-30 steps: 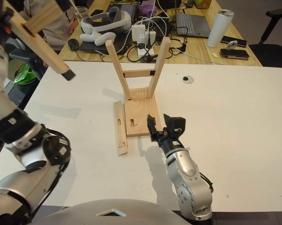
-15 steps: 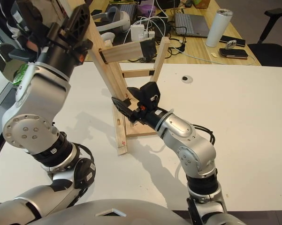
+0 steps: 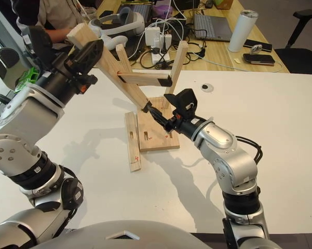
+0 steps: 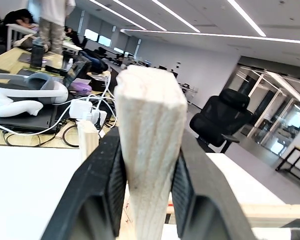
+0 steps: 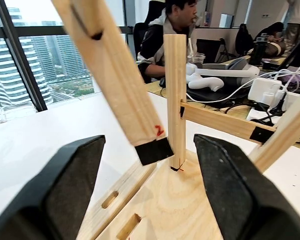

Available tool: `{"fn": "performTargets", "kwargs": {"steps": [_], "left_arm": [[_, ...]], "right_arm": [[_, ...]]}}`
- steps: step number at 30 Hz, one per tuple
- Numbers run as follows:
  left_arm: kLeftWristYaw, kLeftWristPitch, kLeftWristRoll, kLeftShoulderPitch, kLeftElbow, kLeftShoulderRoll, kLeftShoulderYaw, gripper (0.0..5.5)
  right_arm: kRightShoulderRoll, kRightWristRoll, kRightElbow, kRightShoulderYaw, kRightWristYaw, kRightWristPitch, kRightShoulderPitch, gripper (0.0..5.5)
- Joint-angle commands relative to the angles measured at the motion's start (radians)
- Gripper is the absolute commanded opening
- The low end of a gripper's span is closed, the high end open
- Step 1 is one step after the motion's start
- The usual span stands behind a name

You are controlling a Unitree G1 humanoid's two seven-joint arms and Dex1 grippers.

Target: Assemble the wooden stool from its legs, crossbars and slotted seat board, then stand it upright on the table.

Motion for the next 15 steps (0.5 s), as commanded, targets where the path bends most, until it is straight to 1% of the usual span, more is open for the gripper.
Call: {"fn": "performTargets", "kwargs": {"steps": [1, 5, 7, 8, 11, 13, 15], "left_arm": [[0.08, -0.05, -0.019, -0.066, 0.051, -0.019, 0.025, 1.02], [0.132, -0.047, -0.043, -0.038, 0.05, 0.008, 0.034, 1.02], [0.201, -0.025, -0.07, 0.039, 0.001, -0.014, 0.031, 1.02], [0.253, -0.02, -0.088, 0.095, -0.035, -0.047, 0.028, 1.02], [0.392, -0.033, -0.12, 0.248, -0.138, -0.14, -0.014, 1.02], [0.445, -0.047, -0.108, 0.319, -0.174, -0.18, -0.055, 1.02], [0.469, -0.065, -0.073, 0.351, -0.179, -0.192, -0.089, 1.02]], "right_arm": [[-0.032, 0.006, -0.04, 0.025, 0.053, -0.012, 0.033, 3.28], [-0.104, -0.003, -0.089, 0.049, 0.093, 0.029, 0.107, 3.28], [-0.143, -0.035, -0.119, 0.055, 0.07, 0.068, 0.151, 3.28], [-0.138, -0.062, -0.131, 0.049, 0.016, 0.104, 0.175, 3.28], [-0.053, -0.129, -0.152, 0.012, -0.168, 0.21, 0.229, 3.28], [0.053, -0.154, -0.154, -0.026, -0.288, 0.263, 0.25, 3.28], [0.191, -0.167, -0.132, -0.1, -0.412, 0.296, 0.249, 3.28]]}}
